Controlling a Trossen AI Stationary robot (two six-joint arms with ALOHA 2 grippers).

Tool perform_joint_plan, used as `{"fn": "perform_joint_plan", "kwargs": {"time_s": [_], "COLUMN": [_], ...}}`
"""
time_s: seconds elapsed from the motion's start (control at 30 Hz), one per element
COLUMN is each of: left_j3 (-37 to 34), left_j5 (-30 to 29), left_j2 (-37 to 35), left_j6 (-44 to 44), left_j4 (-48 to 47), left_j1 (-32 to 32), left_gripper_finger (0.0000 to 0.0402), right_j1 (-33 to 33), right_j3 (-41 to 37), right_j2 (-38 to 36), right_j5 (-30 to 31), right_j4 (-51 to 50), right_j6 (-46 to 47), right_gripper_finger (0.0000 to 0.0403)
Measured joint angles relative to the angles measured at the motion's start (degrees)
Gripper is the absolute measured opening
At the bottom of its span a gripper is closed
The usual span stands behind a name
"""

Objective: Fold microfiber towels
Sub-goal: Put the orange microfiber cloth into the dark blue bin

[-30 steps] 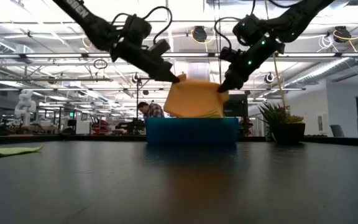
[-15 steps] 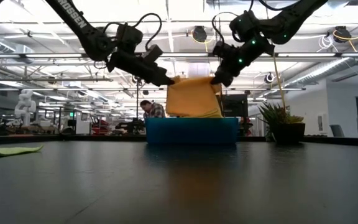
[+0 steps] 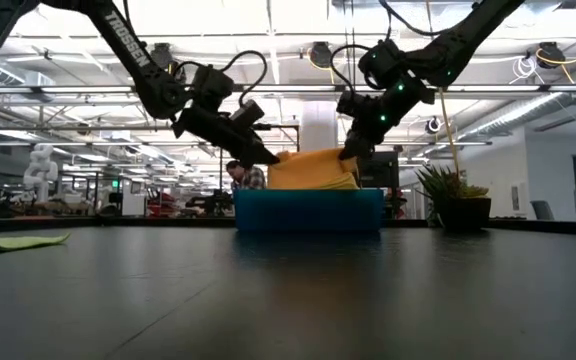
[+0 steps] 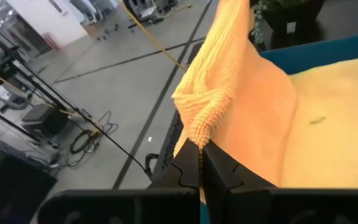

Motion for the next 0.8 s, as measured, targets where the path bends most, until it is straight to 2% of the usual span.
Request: {"fn": "perform_joint_plan", "kwargs": {"time_s": [0.4,0.63,0.8], "left_j3": [0.04,0.04,0.04], "left_j5": [0.29,0.45,0.38], "left_j2": [0.59,0.57,0.57], "left_j6": [-0.01,3.06,7.0], "left_j4": [7.69,3.02,-2.49], "left_j1": [1.84,1.2,-0.38], "left_gripper_finger": [0.0,0.0,0.0], "right_j1": [-0.58,-0.09,2.44], "right_j3": [0.02,0.0,0.0], "right_j2": [-0.25,-0.23,-0.23], "right_j5": [1.57,1.11,1.1], "right_j4": [5.38,2.3,-4.85], "right_j6": [-0.71,-0.72,-0.72], "right_gripper_finger": [0.0,0.0,0.0]}}
